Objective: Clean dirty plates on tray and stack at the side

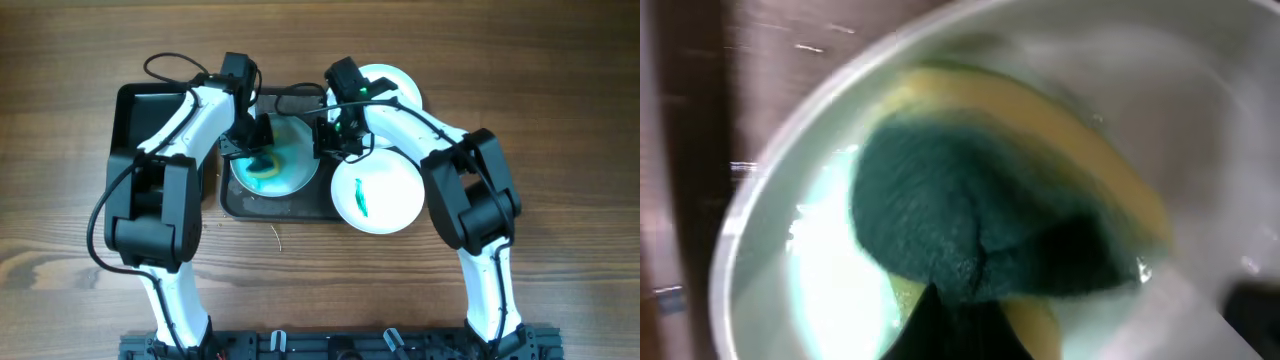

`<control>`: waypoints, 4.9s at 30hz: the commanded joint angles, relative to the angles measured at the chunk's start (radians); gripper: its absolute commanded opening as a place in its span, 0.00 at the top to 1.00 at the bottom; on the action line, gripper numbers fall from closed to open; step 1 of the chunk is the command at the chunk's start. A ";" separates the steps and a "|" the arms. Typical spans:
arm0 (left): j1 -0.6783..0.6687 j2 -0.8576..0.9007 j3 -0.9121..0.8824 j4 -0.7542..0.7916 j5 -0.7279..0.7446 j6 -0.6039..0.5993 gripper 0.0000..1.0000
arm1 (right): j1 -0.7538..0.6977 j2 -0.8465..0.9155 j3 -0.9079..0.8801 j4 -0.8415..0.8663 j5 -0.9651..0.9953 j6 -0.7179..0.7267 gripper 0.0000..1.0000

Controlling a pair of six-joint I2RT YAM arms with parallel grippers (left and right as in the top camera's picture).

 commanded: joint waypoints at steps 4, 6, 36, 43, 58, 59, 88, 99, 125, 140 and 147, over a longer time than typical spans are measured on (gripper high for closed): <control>-0.017 0.028 -0.005 0.033 0.388 0.134 0.96 | -0.018 0.019 -0.039 0.015 -0.012 -0.017 0.96; -0.015 0.028 -0.005 0.066 0.375 0.125 0.96 | -0.018 0.019 -0.039 0.014 -0.012 -0.017 0.96; -0.020 0.028 0.016 0.026 0.227 -0.004 0.96 | -0.018 0.019 -0.039 0.015 -0.011 -0.013 0.96; 0.074 -0.008 0.162 -0.097 -0.044 -0.032 0.96 | -0.018 0.019 -0.039 0.017 -0.003 -0.013 0.96; 0.341 -0.145 0.362 -0.350 -0.133 -0.027 0.96 | 0.032 -0.207 -0.025 -0.078 0.324 -0.024 0.96; 0.351 -0.145 0.358 -0.349 -0.133 -0.028 0.96 | 0.046 -0.242 -0.025 -0.089 0.394 -0.024 0.96; 0.361 -0.142 0.356 -0.342 -0.117 -0.028 0.96 | 0.512 -0.436 -0.025 -0.010 1.834 -0.129 0.96; 0.356 -0.142 0.356 -0.343 -0.117 -0.029 0.96 | 0.476 -0.427 -0.026 0.041 1.435 -0.119 0.96; 0.240 -0.142 0.356 -0.326 -0.118 -0.029 0.96 | 0.123 -0.099 -0.027 0.053 0.242 0.015 0.57; 0.233 -0.142 0.356 -0.307 -0.117 -0.032 0.96 | 0.047 -0.067 -0.027 0.198 0.139 -0.218 0.65; 0.233 -0.142 0.356 -0.307 -0.117 -0.032 0.96 | 0.048 -0.041 -0.027 0.209 0.116 -0.280 0.72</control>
